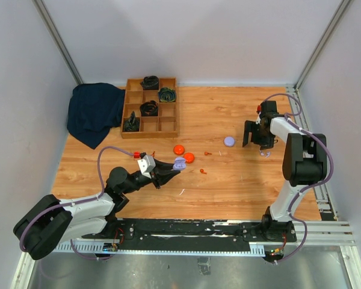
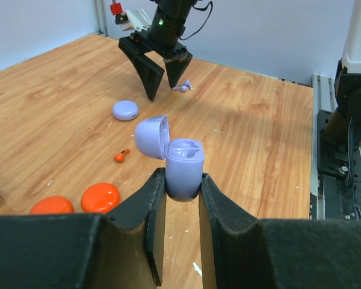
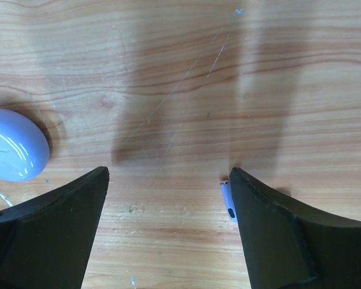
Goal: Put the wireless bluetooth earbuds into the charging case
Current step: Pick up the earbud from the center of the board.
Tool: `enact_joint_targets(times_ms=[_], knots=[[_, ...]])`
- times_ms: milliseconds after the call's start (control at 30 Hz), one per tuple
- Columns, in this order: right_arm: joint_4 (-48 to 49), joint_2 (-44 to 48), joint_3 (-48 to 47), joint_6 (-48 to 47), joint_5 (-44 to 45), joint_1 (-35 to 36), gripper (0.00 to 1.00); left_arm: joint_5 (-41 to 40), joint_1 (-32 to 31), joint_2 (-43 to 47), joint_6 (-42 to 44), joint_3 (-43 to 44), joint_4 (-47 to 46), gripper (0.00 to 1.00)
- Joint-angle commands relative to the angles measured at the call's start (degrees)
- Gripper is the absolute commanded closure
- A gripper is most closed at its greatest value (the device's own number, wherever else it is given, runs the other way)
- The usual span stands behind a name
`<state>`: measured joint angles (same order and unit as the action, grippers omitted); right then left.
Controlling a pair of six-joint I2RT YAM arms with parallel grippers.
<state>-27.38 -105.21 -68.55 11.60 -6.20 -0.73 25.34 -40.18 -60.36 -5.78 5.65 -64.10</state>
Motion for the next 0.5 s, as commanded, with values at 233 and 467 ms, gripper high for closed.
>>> enact_joint_targets(times_ms=[233, 467], knots=[[-4.26, 2.71, 4.39, 1.04, -4.52, -1.29, 0.18, 0.50, 0.33, 0.94, 1.29, -0.01, -0.80, 1.00], [-6.45, 4.40, 5.21, 1.16, -2.85, -1.21, 0.19, 0.76, 0.37, 0.80, 1.21, 0.00, -0.77, 1.00]])
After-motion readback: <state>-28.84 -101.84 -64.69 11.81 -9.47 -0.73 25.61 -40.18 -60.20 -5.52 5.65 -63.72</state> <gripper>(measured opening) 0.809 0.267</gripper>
